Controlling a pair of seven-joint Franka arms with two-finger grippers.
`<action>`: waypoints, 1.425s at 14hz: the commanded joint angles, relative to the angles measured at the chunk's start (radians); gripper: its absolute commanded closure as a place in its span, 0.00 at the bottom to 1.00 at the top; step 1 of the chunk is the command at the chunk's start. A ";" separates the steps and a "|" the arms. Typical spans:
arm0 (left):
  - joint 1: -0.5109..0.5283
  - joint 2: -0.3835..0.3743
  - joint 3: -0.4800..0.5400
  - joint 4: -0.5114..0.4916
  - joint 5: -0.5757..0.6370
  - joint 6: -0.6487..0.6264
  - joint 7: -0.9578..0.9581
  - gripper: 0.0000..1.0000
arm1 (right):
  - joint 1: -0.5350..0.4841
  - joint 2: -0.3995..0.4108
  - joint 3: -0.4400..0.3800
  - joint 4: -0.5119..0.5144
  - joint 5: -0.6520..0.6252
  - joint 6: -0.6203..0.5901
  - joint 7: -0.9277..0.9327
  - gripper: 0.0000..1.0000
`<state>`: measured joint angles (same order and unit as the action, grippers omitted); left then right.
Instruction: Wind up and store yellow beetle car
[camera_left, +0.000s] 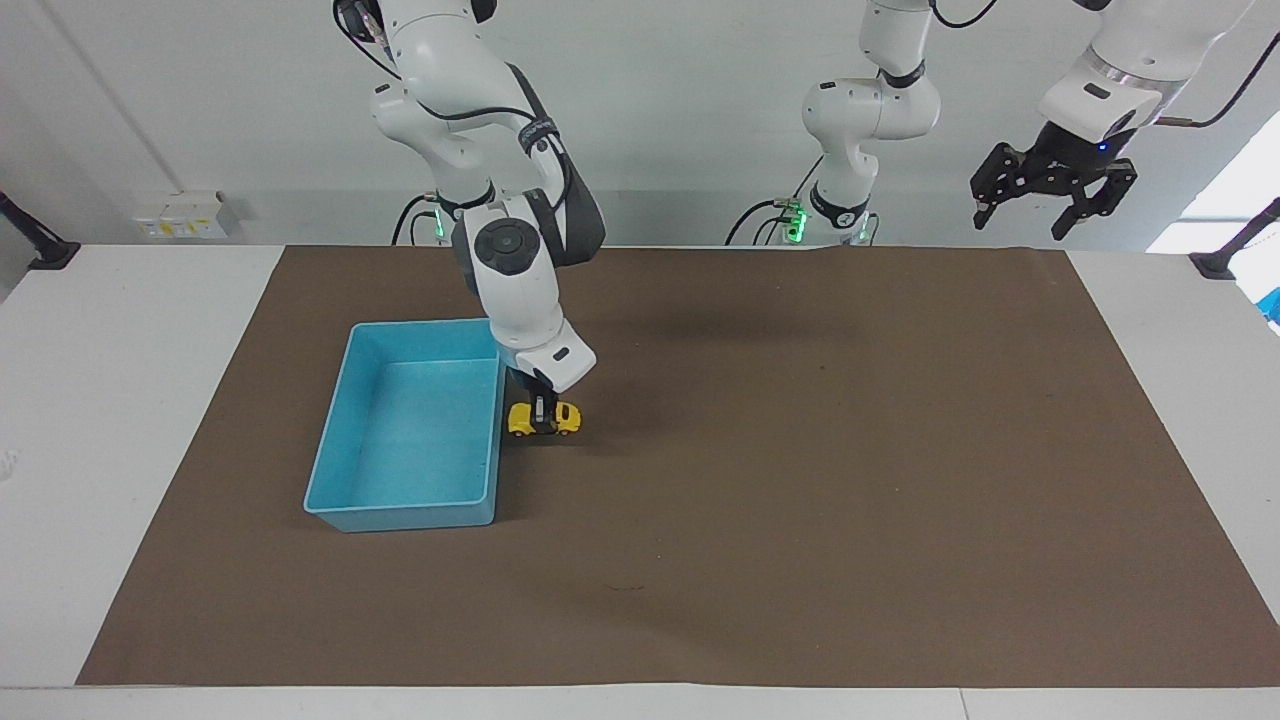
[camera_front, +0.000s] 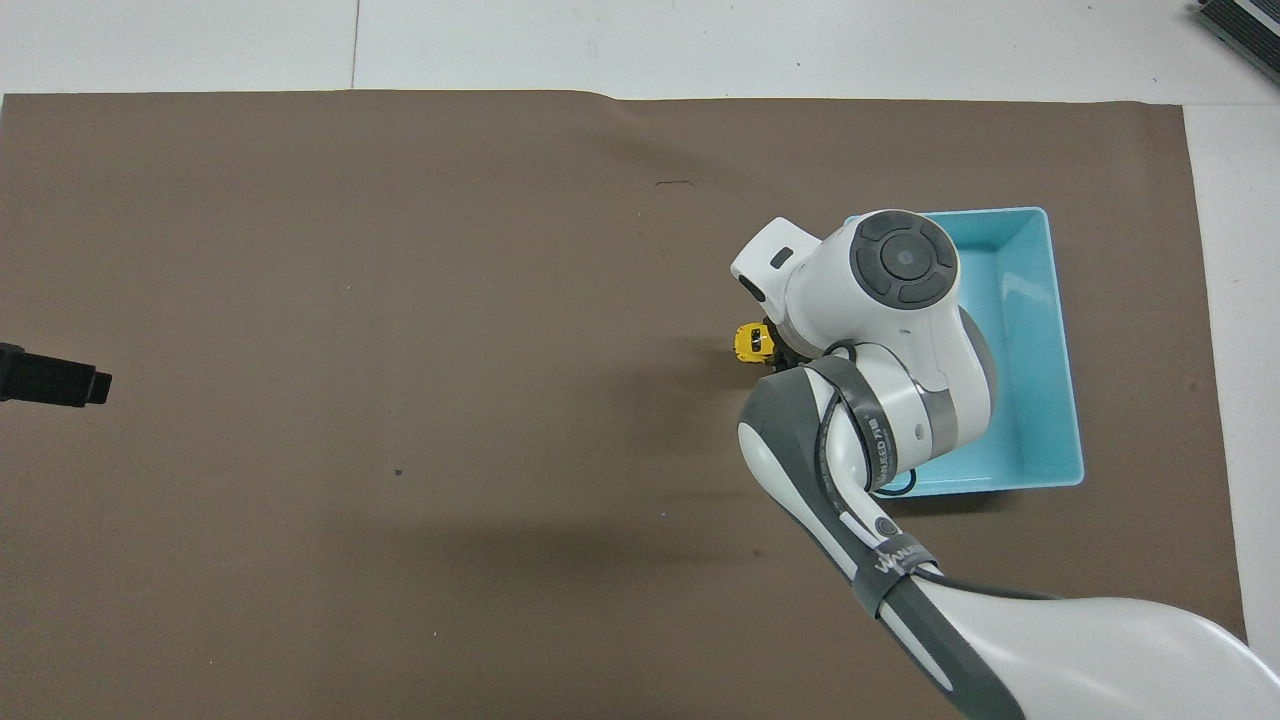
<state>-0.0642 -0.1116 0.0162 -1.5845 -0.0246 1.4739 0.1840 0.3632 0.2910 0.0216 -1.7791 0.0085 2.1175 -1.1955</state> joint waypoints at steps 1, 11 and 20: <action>0.009 0.001 -0.005 0.011 0.006 -0.020 -0.009 0.00 | -0.016 -0.030 0.000 0.033 -0.018 -0.091 0.010 1.00; 0.009 0.001 -0.007 0.011 0.006 -0.020 -0.009 0.00 | -0.171 -0.081 -0.011 0.007 -0.022 -0.154 -0.225 1.00; 0.009 0.001 -0.007 0.011 0.006 -0.020 -0.009 0.00 | -0.274 -0.185 -0.012 -0.213 -0.022 -0.052 -0.355 1.00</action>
<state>-0.0642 -0.1116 0.0161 -1.5845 -0.0246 1.4736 0.1840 0.1256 0.1693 0.0012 -1.8963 -0.0022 2.0051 -1.5028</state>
